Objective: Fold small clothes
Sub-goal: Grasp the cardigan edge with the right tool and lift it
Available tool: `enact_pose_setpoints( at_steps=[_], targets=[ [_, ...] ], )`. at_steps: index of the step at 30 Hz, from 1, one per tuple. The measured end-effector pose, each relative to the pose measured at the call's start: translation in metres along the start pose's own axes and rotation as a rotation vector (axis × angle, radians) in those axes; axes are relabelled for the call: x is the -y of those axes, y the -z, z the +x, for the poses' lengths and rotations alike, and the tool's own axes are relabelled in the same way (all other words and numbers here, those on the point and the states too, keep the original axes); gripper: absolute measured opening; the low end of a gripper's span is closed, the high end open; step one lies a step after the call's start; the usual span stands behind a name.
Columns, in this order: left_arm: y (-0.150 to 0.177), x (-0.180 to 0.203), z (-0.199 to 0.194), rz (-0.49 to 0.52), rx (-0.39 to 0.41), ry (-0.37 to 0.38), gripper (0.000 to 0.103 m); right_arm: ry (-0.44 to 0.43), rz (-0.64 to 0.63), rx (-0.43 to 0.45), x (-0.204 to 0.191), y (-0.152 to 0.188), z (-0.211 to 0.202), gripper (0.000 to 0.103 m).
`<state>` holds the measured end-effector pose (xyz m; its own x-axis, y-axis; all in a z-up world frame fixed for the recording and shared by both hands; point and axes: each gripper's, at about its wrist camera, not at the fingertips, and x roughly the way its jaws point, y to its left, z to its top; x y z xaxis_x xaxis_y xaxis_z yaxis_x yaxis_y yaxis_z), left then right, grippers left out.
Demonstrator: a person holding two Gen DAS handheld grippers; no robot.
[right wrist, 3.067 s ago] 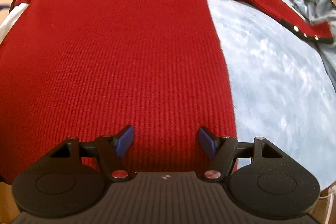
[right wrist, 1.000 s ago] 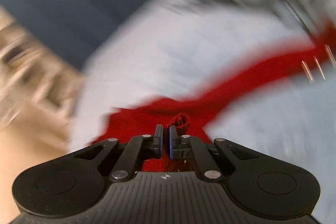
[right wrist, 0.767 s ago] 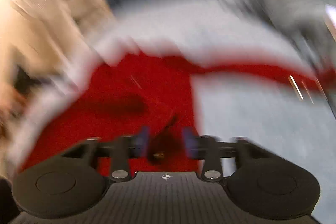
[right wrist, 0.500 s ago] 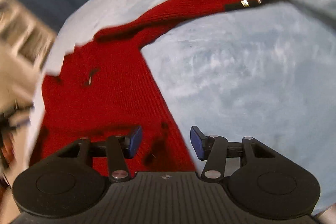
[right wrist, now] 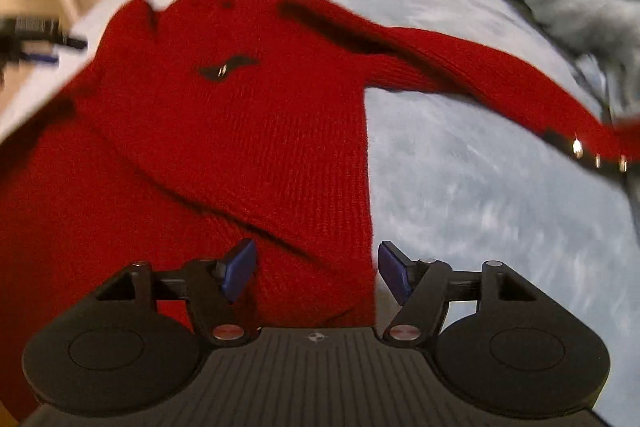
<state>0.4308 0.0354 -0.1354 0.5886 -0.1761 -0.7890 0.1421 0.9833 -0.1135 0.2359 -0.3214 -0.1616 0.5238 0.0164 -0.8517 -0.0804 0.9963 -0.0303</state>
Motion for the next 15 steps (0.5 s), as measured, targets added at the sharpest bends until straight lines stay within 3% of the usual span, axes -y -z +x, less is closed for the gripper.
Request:
enact_pose_setpoints(
  at_steps=[2,3,4,5,7,10,12,13,14,15],
  targets=[
    [-0.002,-0.006,-0.003,-0.017,0.002,-0.016,0.089,0.083,-0.046,-0.008,0.003,-0.005,0.013,0.069],
    [-0.003,-0.008,-0.005,-0.032,0.003,-0.018,0.089,0.055,-0.058,-0.01,0.004,-0.008,0.017,0.059],
    [-0.004,-0.012,-0.007,-0.051,0.003,-0.014,0.089,-0.009,-0.078,-0.014,0.006,-0.014,0.021,0.038],
    [-0.005,-0.014,-0.01,-0.064,0.004,-0.009,0.089,-0.047,-0.118,-0.014,0.004,-0.025,0.022,0.01],
    [-0.007,-0.018,-0.018,-0.071,0.015,-0.014,0.089,0.039,-0.219,0.113,-0.004,-0.051,0.008,0.009],
    [-0.01,-0.024,-0.028,-0.066,0.042,-0.042,0.089,0.108,-0.292,0.45,-0.013,-0.095,-0.048,0.009],
    [-0.012,-0.031,-0.032,-0.095,0.056,-0.052,0.089,0.12,-0.426,0.672,-0.025,-0.093,-0.085,0.01],
    [-0.012,-0.035,-0.033,-0.111,0.059,-0.051,0.089,0.104,-0.507,0.721,-0.03,-0.081,-0.095,0.01],
    [-0.012,-0.039,-0.033,-0.129,0.061,-0.047,0.089,0.074,-0.568,0.713,-0.032,-0.066,-0.098,0.011],
    [-0.012,-0.042,-0.032,-0.141,0.062,-0.042,0.089,0.043,-0.602,0.641,-0.032,-0.046,-0.094,0.016]
  ],
)
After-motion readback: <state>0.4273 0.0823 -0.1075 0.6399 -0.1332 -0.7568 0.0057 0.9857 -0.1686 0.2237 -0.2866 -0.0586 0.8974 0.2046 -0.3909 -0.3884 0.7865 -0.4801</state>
